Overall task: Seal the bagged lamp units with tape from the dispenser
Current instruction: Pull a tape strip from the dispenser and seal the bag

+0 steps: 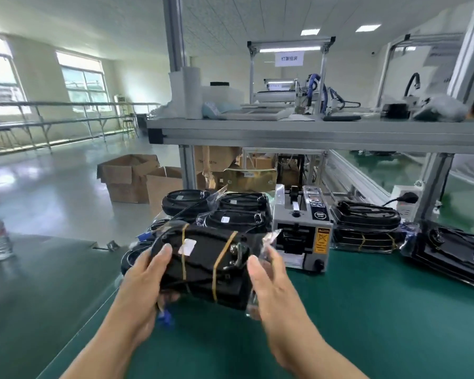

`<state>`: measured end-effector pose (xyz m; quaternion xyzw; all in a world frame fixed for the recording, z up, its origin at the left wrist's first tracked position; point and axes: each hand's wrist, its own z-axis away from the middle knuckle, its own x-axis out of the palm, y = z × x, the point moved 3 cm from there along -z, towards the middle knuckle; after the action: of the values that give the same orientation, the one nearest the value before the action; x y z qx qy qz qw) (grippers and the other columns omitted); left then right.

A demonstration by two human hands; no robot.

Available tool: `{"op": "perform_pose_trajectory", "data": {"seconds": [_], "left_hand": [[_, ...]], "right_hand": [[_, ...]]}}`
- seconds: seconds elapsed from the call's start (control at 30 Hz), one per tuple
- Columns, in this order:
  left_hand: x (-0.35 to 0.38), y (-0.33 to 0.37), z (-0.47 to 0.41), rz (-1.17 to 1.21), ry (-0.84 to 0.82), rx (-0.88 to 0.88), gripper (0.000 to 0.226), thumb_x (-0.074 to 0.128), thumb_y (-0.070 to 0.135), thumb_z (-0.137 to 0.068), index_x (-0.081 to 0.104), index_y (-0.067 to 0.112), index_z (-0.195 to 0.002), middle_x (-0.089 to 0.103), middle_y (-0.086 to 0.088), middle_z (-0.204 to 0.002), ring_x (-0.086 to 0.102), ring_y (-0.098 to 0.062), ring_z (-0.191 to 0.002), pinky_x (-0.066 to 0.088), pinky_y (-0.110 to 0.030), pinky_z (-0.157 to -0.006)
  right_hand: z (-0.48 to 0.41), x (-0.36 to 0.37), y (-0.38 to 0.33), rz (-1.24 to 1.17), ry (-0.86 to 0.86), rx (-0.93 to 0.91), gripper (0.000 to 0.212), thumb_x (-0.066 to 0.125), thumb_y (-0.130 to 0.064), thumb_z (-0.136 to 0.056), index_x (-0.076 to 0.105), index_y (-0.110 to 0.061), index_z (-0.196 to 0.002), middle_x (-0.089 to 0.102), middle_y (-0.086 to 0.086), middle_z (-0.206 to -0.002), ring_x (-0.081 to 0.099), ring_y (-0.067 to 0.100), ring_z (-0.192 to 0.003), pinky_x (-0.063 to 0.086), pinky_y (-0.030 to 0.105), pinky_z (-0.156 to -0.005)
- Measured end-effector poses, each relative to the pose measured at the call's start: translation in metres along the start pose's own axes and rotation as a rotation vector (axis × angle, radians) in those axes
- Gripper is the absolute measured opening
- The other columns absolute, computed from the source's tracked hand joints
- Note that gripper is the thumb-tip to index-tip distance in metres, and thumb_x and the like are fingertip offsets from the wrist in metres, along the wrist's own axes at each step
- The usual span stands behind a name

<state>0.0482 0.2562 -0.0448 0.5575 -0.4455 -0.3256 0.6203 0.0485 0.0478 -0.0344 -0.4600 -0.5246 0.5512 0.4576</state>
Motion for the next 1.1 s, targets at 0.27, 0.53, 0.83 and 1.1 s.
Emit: {"op": "perform_pose_trajectory", "data": {"seconds": [0.27,0.53,0.83,1.1], "left_hand": [[-0.058,0.037,-0.117,0.085,0.277,0.038,0.018,0.05,0.035,-0.102,0.058,0.019,-0.106,0.067,-0.005,-0.091,0.064,-0.018,-0.073,0.053,-0.025,-0.048],[-0.053,0.002,-0.179,0.103,0.344,0.036,0.015,0.052,0.01,-0.1,0.051,0.007,-0.115,0.063,-0.011,-0.1,0.067,-0.02,-0.077,0.056,-0.034,-0.06],[-0.048,-0.026,-0.206,0.042,0.32,-0.103,0.014,0.055,0.014,-0.1,0.052,0.014,-0.113,0.064,-0.009,-0.098,0.066,-0.022,-0.079,0.058,-0.032,-0.061],[-0.05,-0.029,-0.204,-0.539,0.409,-0.233,0.045,0.05,0.028,-0.089,0.05,0.008,-0.13,0.054,-0.027,-0.127,0.058,-0.046,-0.113,0.051,-0.053,-0.096]], "right_hand": [[-0.099,0.117,-0.034,0.356,-0.101,-0.199,0.067,0.054,-0.02,-0.101,0.018,-0.016,-0.158,0.015,0.002,-0.166,0.011,0.015,-0.153,0.008,0.025,-0.123],[-0.176,0.143,-0.02,0.413,0.0,-0.168,0.057,0.052,-0.01,-0.101,0.031,-0.013,-0.154,0.035,0.01,-0.159,0.035,0.026,-0.145,0.034,0.037,-0.117],[-0.194,0.148,-0.001,0.585,0.134,-0.124,0.049,0.045,0.005,-0.094,0.047,-0.009,-0.141,0.057,0.012,-0.138,0.056,0.026,-0.127,0.05,0.041,-0.102],[-0.188,0.145,0.004,1.0,0.135,-0.154,0.016,0.057,-0.011,-0.095,0.051,-0.013,-0.11,0.061,0.004,-0.117,0.063,0.029,-0.105,0.039,0.033,-0.071]]}}
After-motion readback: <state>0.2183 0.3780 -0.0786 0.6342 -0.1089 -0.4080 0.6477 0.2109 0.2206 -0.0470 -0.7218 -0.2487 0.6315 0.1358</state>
